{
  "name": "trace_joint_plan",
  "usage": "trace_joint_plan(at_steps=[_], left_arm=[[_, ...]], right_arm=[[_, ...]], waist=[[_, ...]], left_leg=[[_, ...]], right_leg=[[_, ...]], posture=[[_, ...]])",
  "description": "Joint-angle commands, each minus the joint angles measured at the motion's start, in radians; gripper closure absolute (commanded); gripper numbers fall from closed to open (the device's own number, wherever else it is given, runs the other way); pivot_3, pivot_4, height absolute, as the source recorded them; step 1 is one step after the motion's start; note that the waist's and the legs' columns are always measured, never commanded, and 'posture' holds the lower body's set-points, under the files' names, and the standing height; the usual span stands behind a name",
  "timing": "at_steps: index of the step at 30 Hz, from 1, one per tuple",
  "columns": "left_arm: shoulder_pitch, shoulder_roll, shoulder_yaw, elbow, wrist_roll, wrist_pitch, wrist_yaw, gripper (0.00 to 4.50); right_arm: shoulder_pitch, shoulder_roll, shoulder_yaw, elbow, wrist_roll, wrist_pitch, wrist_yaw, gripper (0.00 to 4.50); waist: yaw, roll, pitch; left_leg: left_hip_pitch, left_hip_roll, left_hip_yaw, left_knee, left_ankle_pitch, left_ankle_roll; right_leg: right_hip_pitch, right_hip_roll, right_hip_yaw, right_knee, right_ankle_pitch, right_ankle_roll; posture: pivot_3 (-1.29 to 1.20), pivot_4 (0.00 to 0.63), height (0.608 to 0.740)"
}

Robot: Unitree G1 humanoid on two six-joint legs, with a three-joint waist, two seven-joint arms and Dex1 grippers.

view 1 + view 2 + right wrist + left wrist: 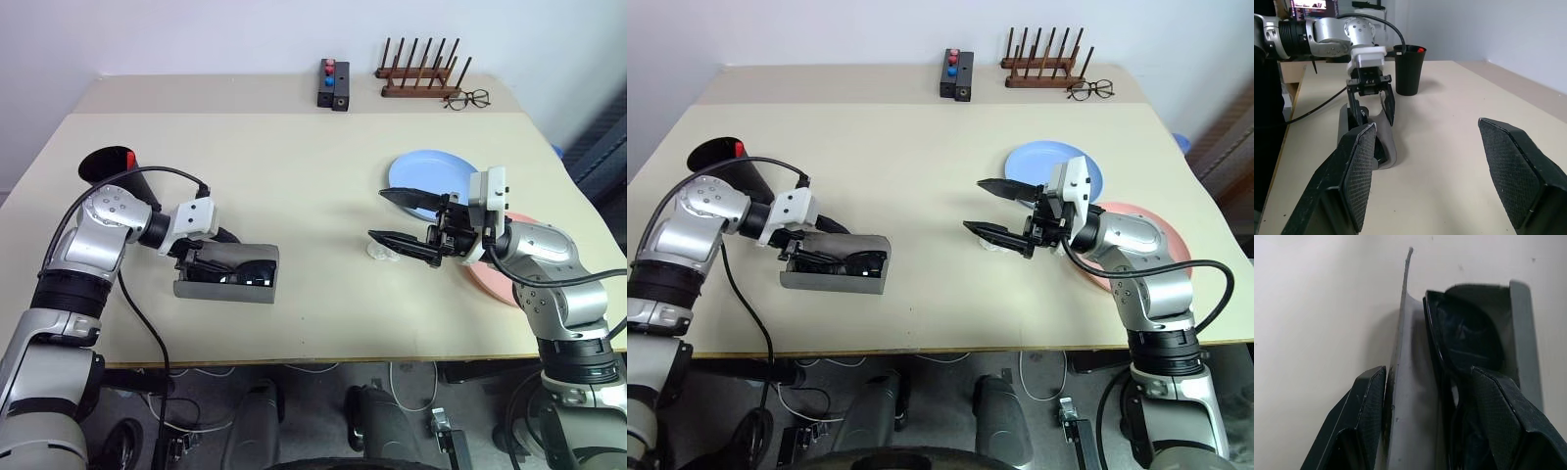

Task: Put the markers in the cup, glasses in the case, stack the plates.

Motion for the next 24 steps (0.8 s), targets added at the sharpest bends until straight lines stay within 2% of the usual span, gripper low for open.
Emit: trace_joint_plan(at_steps=[1,8,10,11,15,17,21,22,24], left_arm=[[0.012,0.008,-0.006,-0.007,0.019,-0.06,0.02,1.66],[0.02,0.005,-0.019,-0.003,0.023,-0.08,0.021,1.66],[0.024,0.006,-0.02,-0.013,0.01,-0.031,0.004,1.66],[0.025,0.012,-0.027,0.002,0.032,-0.08,0.017,1.66],[0.022,0.015,-0.033,-0.008,0.03,0.02,0.001,1.66],[0.022,0.016,-0.037,-0.003,0.039,0.022,0.002,2.19],[0.026,0.012,-0.028,-0.012,0.031,0.027,0.004,3.69],[0.027,0.011,-0.026,-0.014,0.028,0.026,0.005,3.86],[0.023,0.009,-0.024,-0.012,0.03,0.02,0.01,3.9]], right_arm=[[-0.01,0.004,-0.01,-0.024,0.006,-0.017,-0.002,1.09],[-0.005,0.002,-0.013,-0.028,0.007,-0.017,-0.003,1.09],[-0.004,0.002,-0.014,-0.028,0.006,-0.017,-0.004,1.09],[-0.005,0.002,-0.014,-0.027,0.006,-0.017,-0.004,1.09],[-0.006,0.001,-0.014,-0.026,0.005,-0.017,-0.005,1.09],[-0.007,0.002,-0.014,-0.025,0.006,-0.016,-0.006,1.09],[-0.008,0.001,-0.013,-0.025,0.007,-0.014,-0.006,1.09],[-0.007,0.001,-0.013,-0.026,0.007,-0.014,-0.006,1.09],[-0.008,0.001,-0.012,-0.026,0.007,-0.013,-0.006,1.09]], waist=[[0.0,0.0,0.0],[0.0,0.0,0.0],[0.0,0.0,0.0],[0.0,0.0,0.0],[-0.001,0.0,0.0],[-0.002,0.0,0.0],[-0.001,0.002,-0.001],[-0.001,0.003,-0.002],[-0.001,0.003,-0.002]], left_leg=[[0.0,0.0,0.0,0.0,0.0,0.0],[0.0,0.0,0.0,0.0,0.0,0.0],[0.0,0.0,0.0,0.0,0.0,0.0],[0.0,0.0,0.0,0.0,0.0,0.0],[0.0,0.0,0.0,0.0,0.0,0.0],[0.0,0.0,0.0,0.0,0.0,0.0],[0.001,0.0,0.0,-0.001,0.0,0.0],[0.001,0.0,0.0,-0.001,0.0,0.0],[0.002,0.0,0.0,0.0,0.0,0.0]], right_leg=[[0.0,0.0,0.0,0.0,0.0,0.0],[0.0,0.0,0.0,0.0,0.0,0.0],[0.0,0.0,0.0,0.0,0.0,0.0],[0.0,0.0,0.0,0.0,0.0,0.0],[0.0,0.0,0.0,0.0,0.0,0.0],[0.0,0.0,0.0,0.0,0.0,0.0],[0.0,0.0,0.0,0.0,0.0,0.0],[0.0,0.0,0.0,0.0,0.0,0.0],[0.001,0.0,0.0,0.0,0.0,0.0]], posture=[[0.0,0.15,0.74],[0.0,0.15,0.74],[0.0,0.15,0.74],[0.0,0.15,0.74],[0.0,0.15,0.74],[0.0,0.15,0.74],[0.0,0.15,0.74],[0.0,0.15,0.74],[0.0,0.15,0.74]])
